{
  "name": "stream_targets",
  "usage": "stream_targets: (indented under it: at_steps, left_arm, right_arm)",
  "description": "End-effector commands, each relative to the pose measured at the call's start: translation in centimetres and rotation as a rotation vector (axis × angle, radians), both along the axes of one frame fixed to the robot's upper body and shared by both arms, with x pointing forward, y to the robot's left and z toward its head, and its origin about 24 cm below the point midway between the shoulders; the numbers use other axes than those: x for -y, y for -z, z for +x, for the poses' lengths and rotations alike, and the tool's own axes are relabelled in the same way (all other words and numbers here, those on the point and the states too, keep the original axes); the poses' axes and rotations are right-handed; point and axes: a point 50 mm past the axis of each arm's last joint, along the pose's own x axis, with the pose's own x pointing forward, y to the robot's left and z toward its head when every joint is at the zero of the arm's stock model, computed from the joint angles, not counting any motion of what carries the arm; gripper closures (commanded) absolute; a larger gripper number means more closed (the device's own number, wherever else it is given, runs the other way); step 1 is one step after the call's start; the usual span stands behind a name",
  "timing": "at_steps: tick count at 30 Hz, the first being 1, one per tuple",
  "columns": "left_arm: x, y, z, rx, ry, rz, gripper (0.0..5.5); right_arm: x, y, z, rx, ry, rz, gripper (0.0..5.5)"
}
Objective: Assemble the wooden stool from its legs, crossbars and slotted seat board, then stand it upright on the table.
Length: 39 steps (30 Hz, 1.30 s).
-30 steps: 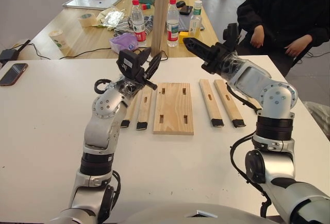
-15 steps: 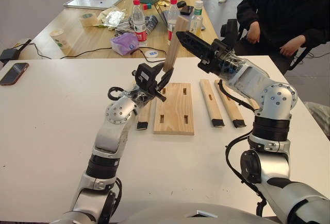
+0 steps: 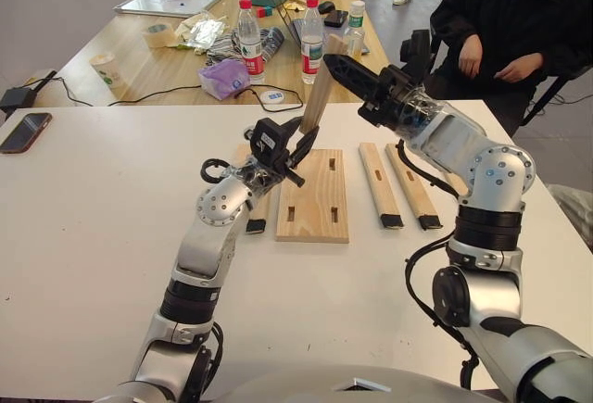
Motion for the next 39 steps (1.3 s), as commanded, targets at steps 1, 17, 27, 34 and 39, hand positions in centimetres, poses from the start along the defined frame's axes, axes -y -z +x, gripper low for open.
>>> stream_targets:
  at_steps: [1,17,27,34,39]
  left_arm:
    - [-0.1,0.2,0.0,0.002,-0.003,0.024,4.25]
    - [-3.6,-3.2,2.0,-0.027,-0.228,-0.235,3.01]
    - [-4.8,-2.1,2.2,-0.062,-0.314,-0.23,3.01]
    - [-5.0,-1.0,2.4,-0.108,-0.338,-0.225,3.01]
    - [-4.9,-0.7,2.3,-0.109,-0.343,-0.21,3.01]
  right_arm:
    - [-0.2,-0.5,0.3,0.042,0.027,-0.071,4.85]
    - [5.5,4.4,2.1,0.002,0.514,-0.224,5.1]
    - [11.8,11.2,-0.3,-0.128,0.822,-0.404,5.1]
    - [10.2,13.6,-0.8,-0.221,0.759,-0.331,5.1]
    - [9.7,12.1,-0.4,-0.166,0.743,-0.309,5.1]
